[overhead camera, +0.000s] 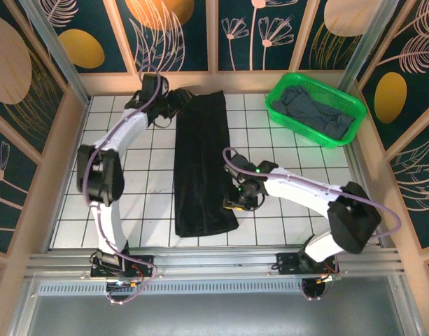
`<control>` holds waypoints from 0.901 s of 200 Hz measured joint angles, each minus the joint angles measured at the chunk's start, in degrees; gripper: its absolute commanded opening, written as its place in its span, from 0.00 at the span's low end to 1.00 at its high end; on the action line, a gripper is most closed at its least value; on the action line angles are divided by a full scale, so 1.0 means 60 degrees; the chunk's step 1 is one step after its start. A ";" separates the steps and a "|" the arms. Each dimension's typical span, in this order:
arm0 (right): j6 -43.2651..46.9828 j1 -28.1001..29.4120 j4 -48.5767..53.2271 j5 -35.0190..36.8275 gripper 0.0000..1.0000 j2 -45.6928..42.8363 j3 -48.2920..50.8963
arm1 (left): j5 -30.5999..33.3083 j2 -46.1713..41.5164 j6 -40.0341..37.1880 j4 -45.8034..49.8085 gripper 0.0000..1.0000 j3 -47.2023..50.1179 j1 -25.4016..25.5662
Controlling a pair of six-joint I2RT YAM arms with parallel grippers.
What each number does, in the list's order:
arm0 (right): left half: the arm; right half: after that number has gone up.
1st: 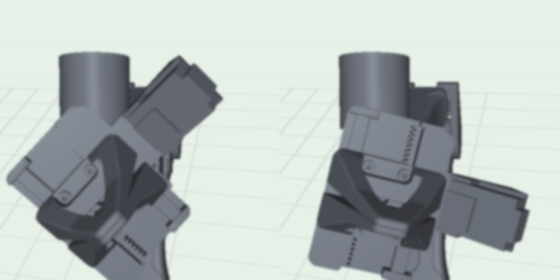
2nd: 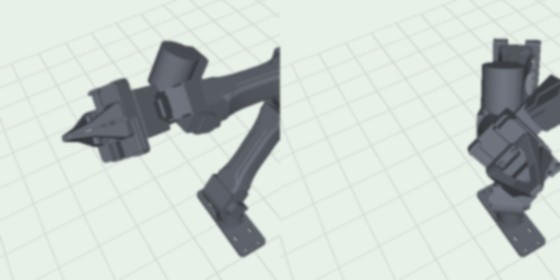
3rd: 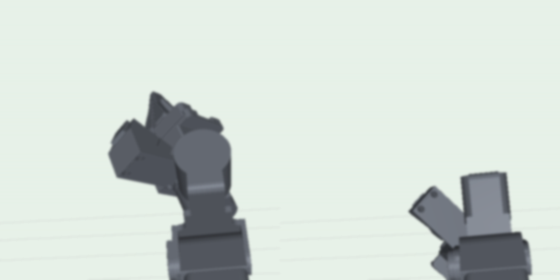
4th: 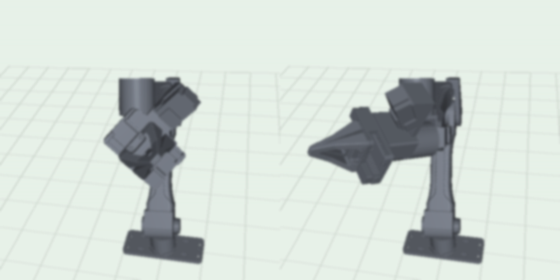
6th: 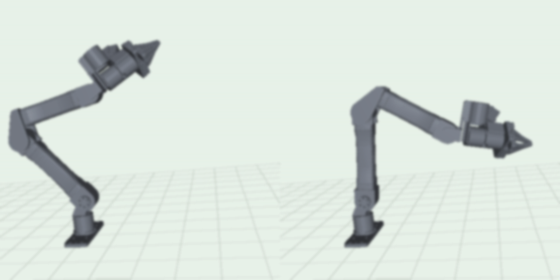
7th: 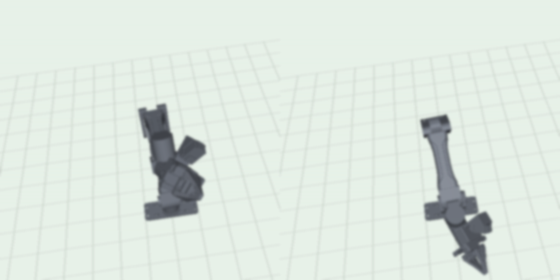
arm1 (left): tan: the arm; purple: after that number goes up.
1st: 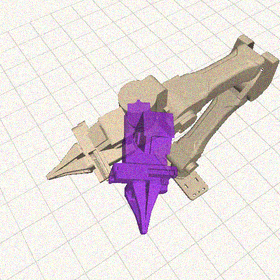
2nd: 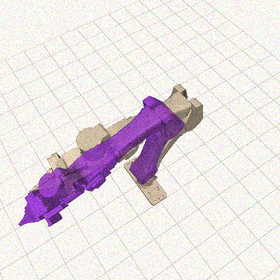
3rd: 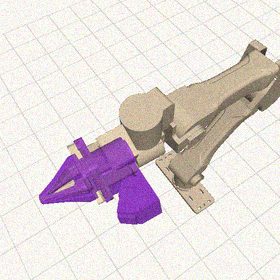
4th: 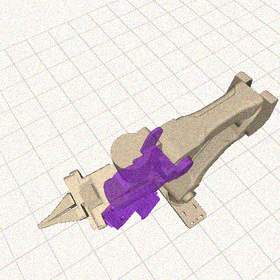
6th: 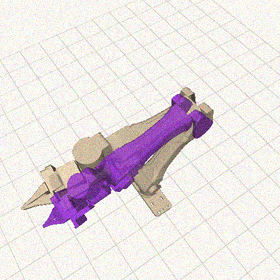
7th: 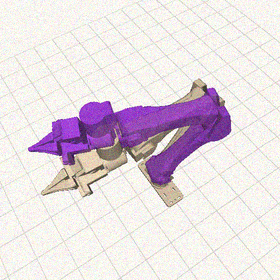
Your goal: Fold and stack the t-shirts
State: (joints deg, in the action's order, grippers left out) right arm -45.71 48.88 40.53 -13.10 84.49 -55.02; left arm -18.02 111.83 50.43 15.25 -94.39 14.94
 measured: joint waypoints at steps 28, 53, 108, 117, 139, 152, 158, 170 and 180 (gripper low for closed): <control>0.0568 0.0186 -0.0244 -0.0047 0.46 -0.0266 0.0798 | -0.0233 -0.2641 -0.0841 0.0998 0.54 0.3909 0.0237; 0.1009 0.0288 -0.0455 -0.0109 0.45 -0.0135 0.1213 | -0.0608 -0.4233 -0.1563 0.2488 0.51 0.7206 0.0353; 0.1333 0.0412 -0.1381 -0.0441 0.28 0.0754 0.1468 | -0.1552 -0.7176 -0.1071 0.3319 0.49 1.0517 0.1381; 0.1384 0.0444 -0.1475 -0.0506 0.16 0.0874 0.1468 | -0.1723 -0.7293 -0.0962 0.3217 0.49 1.0520 0.1402; 0.1311 0.0517 -0.1486 -0.0652 0.00 0.0965 0.1428 | -0.2051 -0.7308 -0.0816 0.3213 0.46 1.0670 0.1559; 0.1290 0.0619 -0.1483 -0.0758 0.00 0.0965 0.1432 | -0.2240 -0.7318 -0.0754 0.3231 0.44 1.0921 0.1610; 0.1264 0.0663 -0.1472 -0.0801 0.00 0.0962 0.1446 | -0.2320 -0.7322 -0.0714 0.3260 0.43 1.1052 0.1632; 0.1188 0.0761 -0.1483 -0.0940 0.00 0.0896 0.1537 | -0.2466 -0.7326 -0.0648 0.3330 0.43 1.1234 0.1661; 0.1089 0.0841 -0.1504 -0.1060 0.00 0.0783 0.1679 | -0.2572 -0.7322 -0.0597 0.3333 0.43 1.1289 0.1698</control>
State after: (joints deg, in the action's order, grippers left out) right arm -39.18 53.93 31.51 -19.46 89.19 -44.95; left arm -33.45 67.90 46.85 35.24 -26.65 25.12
